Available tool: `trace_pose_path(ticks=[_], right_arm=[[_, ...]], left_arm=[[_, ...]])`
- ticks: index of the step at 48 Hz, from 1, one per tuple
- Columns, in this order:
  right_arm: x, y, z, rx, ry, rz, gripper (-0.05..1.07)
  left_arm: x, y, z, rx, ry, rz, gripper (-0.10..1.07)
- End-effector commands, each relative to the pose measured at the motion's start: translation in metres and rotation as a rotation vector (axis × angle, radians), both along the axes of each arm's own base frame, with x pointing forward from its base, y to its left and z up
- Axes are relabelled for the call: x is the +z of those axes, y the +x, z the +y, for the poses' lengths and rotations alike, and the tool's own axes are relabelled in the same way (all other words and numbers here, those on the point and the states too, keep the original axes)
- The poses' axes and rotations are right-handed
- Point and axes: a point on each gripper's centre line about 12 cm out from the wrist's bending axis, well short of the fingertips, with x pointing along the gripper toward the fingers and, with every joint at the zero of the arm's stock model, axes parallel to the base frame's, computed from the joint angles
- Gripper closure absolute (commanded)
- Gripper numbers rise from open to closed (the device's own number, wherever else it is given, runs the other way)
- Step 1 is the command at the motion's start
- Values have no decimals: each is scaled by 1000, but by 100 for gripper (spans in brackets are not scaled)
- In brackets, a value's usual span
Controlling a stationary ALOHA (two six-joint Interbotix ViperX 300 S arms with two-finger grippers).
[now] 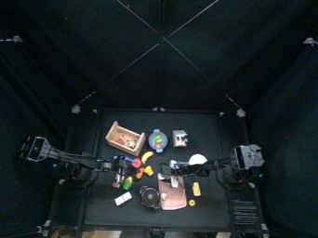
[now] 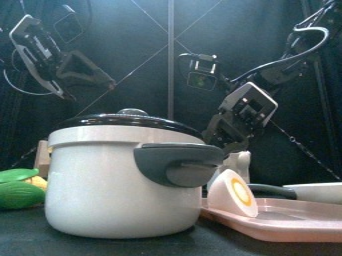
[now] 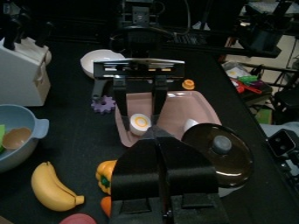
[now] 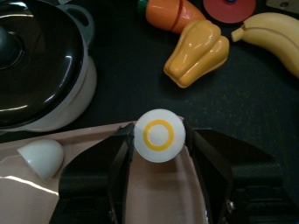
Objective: Place egg into pan
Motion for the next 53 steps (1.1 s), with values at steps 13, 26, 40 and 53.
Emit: trace_pose_path(ticks=[13,26,40,53], right_arm=[[53,-13,-1,-18,27,-130,35],[85,-71,-15,-73,58,-217,35],[78,-137,-45,-222,98,-230,35],[55,-164,-67,-340,108,-121,35]], left_arm=[[5,3,-1,-1,-2,-23,100],[6,3,-1,-1,-2,-24,100],[6,5,-1,-1,-2,-23,100],[5,4,-1,-1,-2,-21,100]])
